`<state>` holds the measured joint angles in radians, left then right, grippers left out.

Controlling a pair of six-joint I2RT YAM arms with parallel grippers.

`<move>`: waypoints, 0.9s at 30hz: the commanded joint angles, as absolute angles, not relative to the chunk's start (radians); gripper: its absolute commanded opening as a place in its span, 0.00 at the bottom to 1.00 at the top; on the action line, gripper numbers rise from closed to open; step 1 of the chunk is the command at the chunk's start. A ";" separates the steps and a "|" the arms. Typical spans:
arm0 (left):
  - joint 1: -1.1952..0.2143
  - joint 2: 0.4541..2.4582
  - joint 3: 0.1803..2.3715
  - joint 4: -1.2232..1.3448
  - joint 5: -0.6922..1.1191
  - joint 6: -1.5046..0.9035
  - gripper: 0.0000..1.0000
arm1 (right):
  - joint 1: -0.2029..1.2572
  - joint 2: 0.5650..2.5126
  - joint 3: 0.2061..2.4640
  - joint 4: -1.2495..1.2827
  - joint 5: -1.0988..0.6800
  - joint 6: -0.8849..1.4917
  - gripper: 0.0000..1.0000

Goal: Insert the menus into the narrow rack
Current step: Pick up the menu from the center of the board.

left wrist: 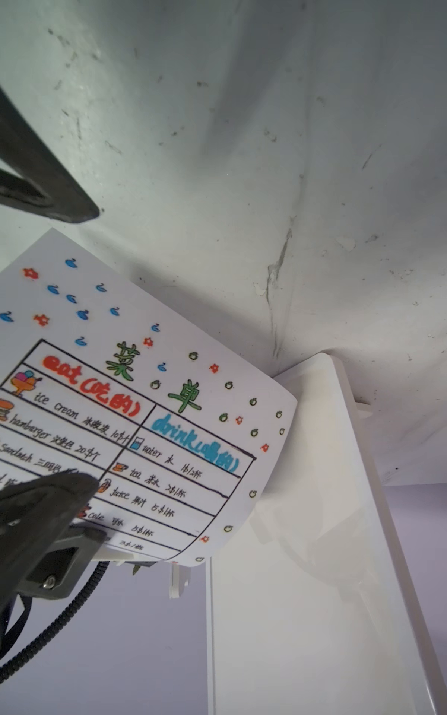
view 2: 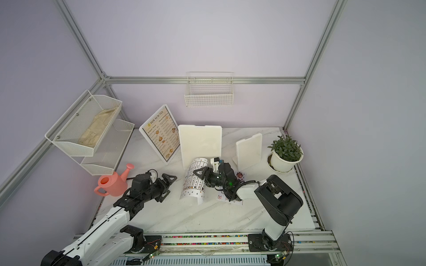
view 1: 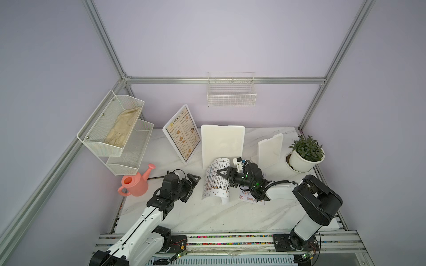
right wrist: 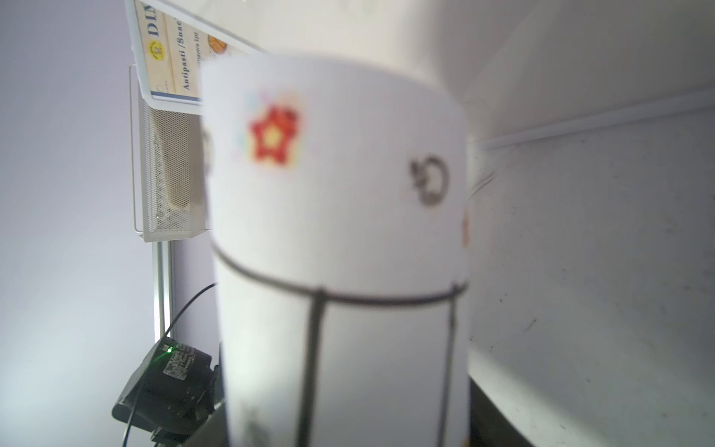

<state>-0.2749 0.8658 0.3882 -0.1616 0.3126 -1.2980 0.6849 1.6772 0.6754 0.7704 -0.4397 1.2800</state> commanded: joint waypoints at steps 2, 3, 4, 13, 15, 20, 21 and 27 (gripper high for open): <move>-0.294 0.853 0.344 -0.024 0.335 -1.399 1.00 | 0.680 1.638 0.729 0.822 -0.418 1.335 0.63; -0.296 0.851 0.333 -0.002 0.336 -1.415 1.00 | 0.679 1.634 0.737 0.824 -0.418 1.337 0.63; -0.296 0.848 0.322 0.021 0.337 -1.432 1.00 | 0.678 1.627 0.748 0.824 -0.419 1.340 0.63; -0.299 0.799 0.269 0.201 0.308 -1.560 1.00 | 0.670 1.580 0.802 0.812 -0.415 1.359 0.63; -0.299 0.798 0.265 0.261 0.299 -1.591 1.00 | 0.670 1.579 0.794 0.803 -0.414 1.356 0.63; -0.299 0.809 0.277 0.387 0.280 -1.639 1.00 | 0.668 1.565 0.748 0.801 -0.397 1.357 0.63; -0.299 0.815 0.283 0.404 0.281 -1.644 1.00 | 0.666 1.561 0.740 0.799 -0.396 1.357 0.62; -0.299 0.819 0.293 0.446 0.273 -1.648 1.00 | 0.653 1.522 0.719 0.729 -0.366 1.338 0.61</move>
<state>-0.2958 0.8230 0.2951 0.3592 0.2897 -1.6367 0.6617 1.5681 0.7292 0.7547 -0.3973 1.3231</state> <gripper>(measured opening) 0.999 0.612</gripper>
